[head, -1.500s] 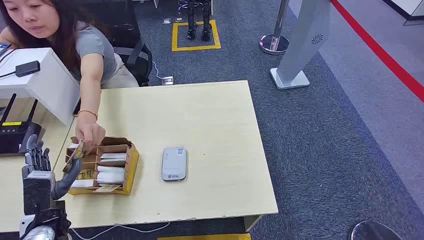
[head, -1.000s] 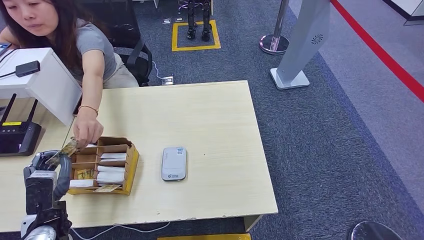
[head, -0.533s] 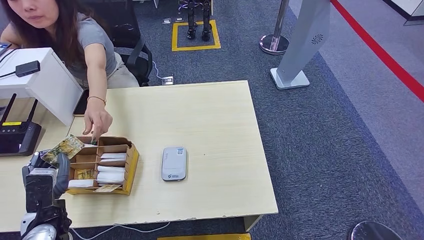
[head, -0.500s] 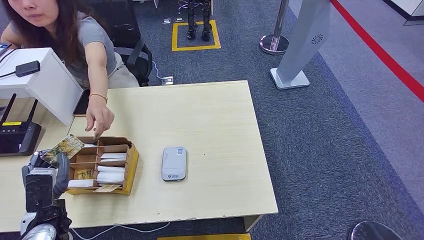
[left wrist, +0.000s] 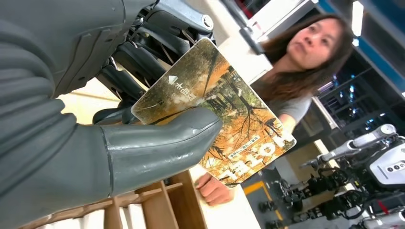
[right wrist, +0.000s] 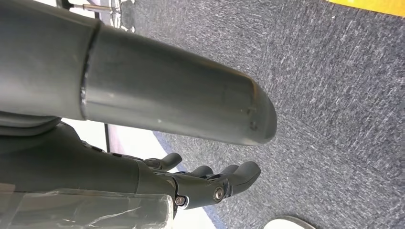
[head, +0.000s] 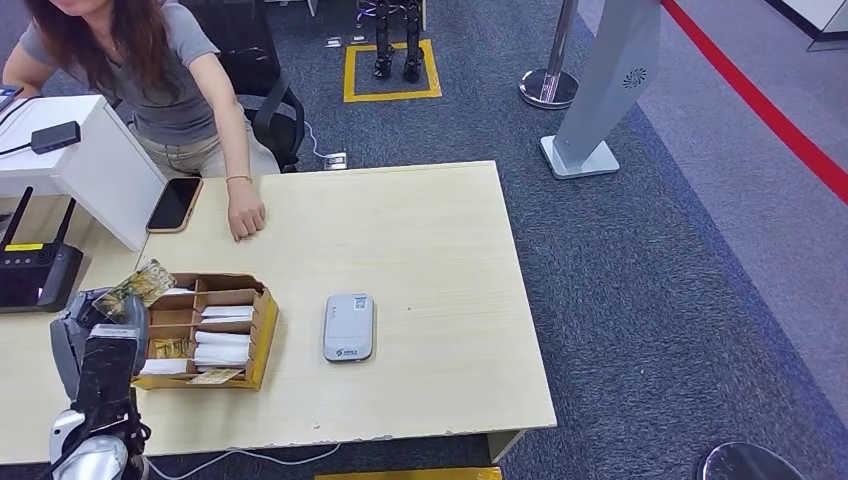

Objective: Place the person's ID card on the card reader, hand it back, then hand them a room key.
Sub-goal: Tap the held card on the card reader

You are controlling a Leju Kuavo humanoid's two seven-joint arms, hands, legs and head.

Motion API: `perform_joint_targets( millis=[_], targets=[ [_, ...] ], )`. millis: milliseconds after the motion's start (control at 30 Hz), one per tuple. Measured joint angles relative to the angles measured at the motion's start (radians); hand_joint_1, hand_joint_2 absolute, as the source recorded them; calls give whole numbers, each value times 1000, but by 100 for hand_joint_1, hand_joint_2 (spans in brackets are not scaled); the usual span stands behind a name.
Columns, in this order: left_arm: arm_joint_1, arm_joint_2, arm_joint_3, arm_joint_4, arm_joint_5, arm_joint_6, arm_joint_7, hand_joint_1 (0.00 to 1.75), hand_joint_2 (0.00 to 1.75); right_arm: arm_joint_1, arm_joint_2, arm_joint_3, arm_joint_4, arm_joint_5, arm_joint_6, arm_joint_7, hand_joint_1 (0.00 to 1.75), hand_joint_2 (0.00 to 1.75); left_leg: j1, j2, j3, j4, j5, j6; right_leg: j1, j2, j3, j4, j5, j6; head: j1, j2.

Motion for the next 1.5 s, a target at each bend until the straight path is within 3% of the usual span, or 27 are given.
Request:
perform_joint_targets(
  millis=[233,400,700,1033,1500],
  targets=[
    [-85,0,-148,62,-522,229,111,175,175,-11,9,6,0,15,20,5,0,0,0,0,0,0,0,0,0,0,0,0,1,0,0,0],
    [-161,-1,-272,156,-800,307,206,175,175,-28,16,20,0,31,37,18,0,0,0,0,0,0,0,0,0,0,0,0,1,0,0,0],
    [-212,-1,-368,244,-892,330,249,175,175,-37,21,34,0,36,41,21,0,0,0,0,0,0,0,0,0,0,0,0,1,0,0,0],
    [-285,-7,-495,400,-1255,355,447,175,175,-52,23,57,0,50,59,38,0,0,-1,0,0,1,0,0,-1,0,0,0,1,0,0,0],
    [-340,-16,-621,575,-1329,345,546,175,175,-60,23,74,-1,48,57,54,0,0,-1,0,0,0,0,0,-1,0,0,0,1,0,0,0]
  ],
)
